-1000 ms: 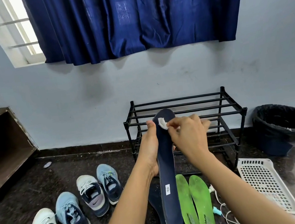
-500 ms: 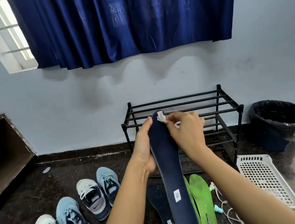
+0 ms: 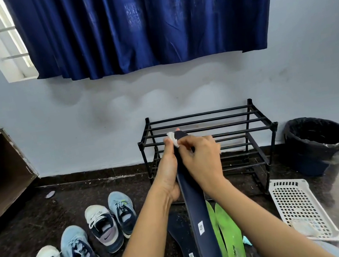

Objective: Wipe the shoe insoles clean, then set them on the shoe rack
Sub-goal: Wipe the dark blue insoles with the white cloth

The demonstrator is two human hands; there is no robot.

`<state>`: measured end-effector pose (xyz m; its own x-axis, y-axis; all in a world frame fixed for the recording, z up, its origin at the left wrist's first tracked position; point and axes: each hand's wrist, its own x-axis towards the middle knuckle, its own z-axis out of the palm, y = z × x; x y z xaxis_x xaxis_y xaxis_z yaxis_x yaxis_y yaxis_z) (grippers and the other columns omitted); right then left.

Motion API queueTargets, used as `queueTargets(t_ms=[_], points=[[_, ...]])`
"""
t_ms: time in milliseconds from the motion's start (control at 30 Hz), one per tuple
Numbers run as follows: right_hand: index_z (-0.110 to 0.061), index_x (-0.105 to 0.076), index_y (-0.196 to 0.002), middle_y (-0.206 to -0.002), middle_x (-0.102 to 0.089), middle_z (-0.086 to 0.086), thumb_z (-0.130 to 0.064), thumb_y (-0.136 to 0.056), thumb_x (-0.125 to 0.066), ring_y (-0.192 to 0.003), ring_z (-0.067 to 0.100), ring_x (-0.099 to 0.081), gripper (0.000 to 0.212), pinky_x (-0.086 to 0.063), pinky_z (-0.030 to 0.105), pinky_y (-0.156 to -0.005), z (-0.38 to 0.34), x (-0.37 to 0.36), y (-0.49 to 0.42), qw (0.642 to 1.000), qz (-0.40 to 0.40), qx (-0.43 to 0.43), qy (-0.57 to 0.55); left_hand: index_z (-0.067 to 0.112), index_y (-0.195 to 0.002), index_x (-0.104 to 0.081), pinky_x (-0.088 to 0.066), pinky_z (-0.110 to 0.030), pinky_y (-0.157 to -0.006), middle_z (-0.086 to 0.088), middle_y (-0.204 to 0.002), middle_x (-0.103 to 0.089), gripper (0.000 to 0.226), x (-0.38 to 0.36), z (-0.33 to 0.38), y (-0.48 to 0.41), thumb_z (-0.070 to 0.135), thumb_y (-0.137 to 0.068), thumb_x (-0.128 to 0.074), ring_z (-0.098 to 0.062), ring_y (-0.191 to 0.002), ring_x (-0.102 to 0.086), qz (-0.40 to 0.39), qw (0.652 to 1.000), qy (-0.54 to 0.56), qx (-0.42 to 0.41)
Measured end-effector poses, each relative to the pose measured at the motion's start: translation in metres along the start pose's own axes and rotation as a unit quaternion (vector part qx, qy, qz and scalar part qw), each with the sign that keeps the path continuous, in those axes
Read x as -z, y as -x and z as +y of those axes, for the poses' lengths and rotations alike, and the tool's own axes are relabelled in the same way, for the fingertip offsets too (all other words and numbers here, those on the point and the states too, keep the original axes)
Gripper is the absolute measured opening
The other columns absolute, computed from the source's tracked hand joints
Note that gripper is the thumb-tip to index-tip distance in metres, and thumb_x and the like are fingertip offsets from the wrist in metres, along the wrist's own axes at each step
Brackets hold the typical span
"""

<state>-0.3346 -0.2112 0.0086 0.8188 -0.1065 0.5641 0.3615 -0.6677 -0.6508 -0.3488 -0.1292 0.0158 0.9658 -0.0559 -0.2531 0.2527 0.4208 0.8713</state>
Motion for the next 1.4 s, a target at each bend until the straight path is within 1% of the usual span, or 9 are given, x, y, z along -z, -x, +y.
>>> queueTargets(t_ms=[233,400,500,600,700,800,900,1167,1400], points=[[-0.028,-0.069,-0.096,-0.089,-0.071,-0.007,-0.028,-0.087,-0.057,-0.091,0.023,-0.055,0.015,-0.034,0.039,-0.081,0.011,0.006,-0.015,0.998,0.045,-0.040,0.035,0.014,-0.093,-0.071,-0.053,-0.031,-0.064,-0.009,-0.077,-0.073,0.066,-0.003,-0.006,0.002,0.064,-0.096,-0.029,-0.020,-0.067,-0.070,-0.002,1.000,-0.029,0.006],[-0.026,-0.071,-0.094,-0.084,-0.070,-0.004,-0.027,-0.084,-0.059,-0.086,0.024,-0.056,0.015,-0.033,0.038,-0.077,0.002,0.000,-0.003,0.999,0.029,0.011,0.034,0.012,-0.088,-0.071,-0.054,-0.024,-0.050,-0.009,-0.072,-0.072,0.066,-0.003,-0.003,0.001,0.064,-0.096,-0.031,-0.019,-0.061,-0.070,0.009,1.000,-0.003,-0.001],[-0.028,-0.070,-0.096,-0.088,-0.071,-0.002,-0.030,-0.086,-0.055,-0.090,0.026,-0.056,0.018,-0.030,0.039,-0.078,0.006,0.005,-0.017,0.994,0.067,-0.030,0.086,0.013,-0.090,-0.071,-0.054,-0.028,-0.060,-0.009,-0.075,-0.073,0.067,-0.008,-0.005,0.005,0.064,-0.097,-0.029,-0.019,-0.064,-0.070,-0.008,1.000,-0.018,0.015],[-0.028,-0.069,-0.099,-0.091,-0.071,-0.002,-0.028,-0.086,-0.055,-0.093,0.027,-0.057,0.019,-0.033,0.040,-0.081,0.007,0.009,-0.017,0.995,0.064,-0.065,0.051,0.014,-0.090,-0.071,-0.054,-0.028,-0.063,-0.007,-0.075,-0.073,0.066,-0.011,-0.008,0.006,0.063,-0.097,-0.028,-0.018,-0.065,-0.070,-0.007,0.999,-0.030,0.023],[-0.028,-0.071,-0.094,-0.083,-0.070,-0.002,-0.026,-0.084,-0.059,-0.087,0.026,-0.057,0.016,-0.037,0.039,-0.078,-0.002,0.004,0.001,1.000,0.030,-0.009,0.000,0.015,-0.091,-0.070,-0.054,-0.027,-0.064,-0.006,-0.076,-0.073,0.064,-0.007,-0.006,0.005,0.064,-0.097,-0.029,-0.017,-0.069,-0.070,-0.001,1.000,-0.026,0.010],[-0.031,-0.071,-0.095,-0.083,-0.070,-0.004,-0.031,-0.085,-0.058,-0.088,0.023,-0.055,0.016,-0.031,0.037,-0.077,-0.001,0.005,-0.008,0.998,0.041,0.009,0.050,0.015,-0.090,-0.070,-0.054,-0.026,-0.061,-0.006,-0.074,-0.073,0.063,-0.008,-0.005,0.006,0.062,-0.097,-0.029,-0.017,-0.067,-0.070,-0.003,0.999,-0.032,0.013],[-0.030,-0.070,-0.098,-0.088,-0.071,-0.003,-0.029,-0.087,-0.055,-0.092,0.025,-0.055,0.018,-0.030,0.039,-0.079,0.011,0.012,-0.023,0.995,0.069,-0.050,0.060,0.014,-0.100,-0.071,-0.056,-0.028,-0.064,-0.009,-0.083,-0.075,0.064,-0.011,-0.009,0.008,0.061,-0.098,-0.027,-0.019,-0.074,-0.071,-0.008,0.997,-0.066,0.026],[-0.032,-0.070,-0.094,-0.085,-0.070,-0.006,-0.028,-0.085,-0.059,-0.089,0.022,-0.057,0.015,-0.030,0.037,-0.077,0.000,0.002,-0.001,1.000,0.020,-0.006,0.012,0.016,-0.093,-0.069,-0.054,-0.026,-0.059,-0.005,-0.072,-0.073,0.062,-0.009,-0.006,0.005,0.063,-0.097,-0.030,-0.016,-0.066,-0.070,0.013,0.999,-0.044,0.011],[-0.029,-0.070,-0.093,-0.081,-0.071,-0.004,-0.026,-0.084,-0.059,-0.085,0.025,-0.063,0.014,-0.039,0.041,-0.084,0.010,0.005,-0.010,0.997,0.028,-0.058,-0.031,0.013,-0.094,-0.070,-0.054,-0.024,-0.052,-0.007,-0.070,-0.072,0.063,-0.010,-0.007,0.004,0.060,-0.099,-0.029,-0.018,-0.060,-0.069,0.016,0.999,-0.036,0.015]])
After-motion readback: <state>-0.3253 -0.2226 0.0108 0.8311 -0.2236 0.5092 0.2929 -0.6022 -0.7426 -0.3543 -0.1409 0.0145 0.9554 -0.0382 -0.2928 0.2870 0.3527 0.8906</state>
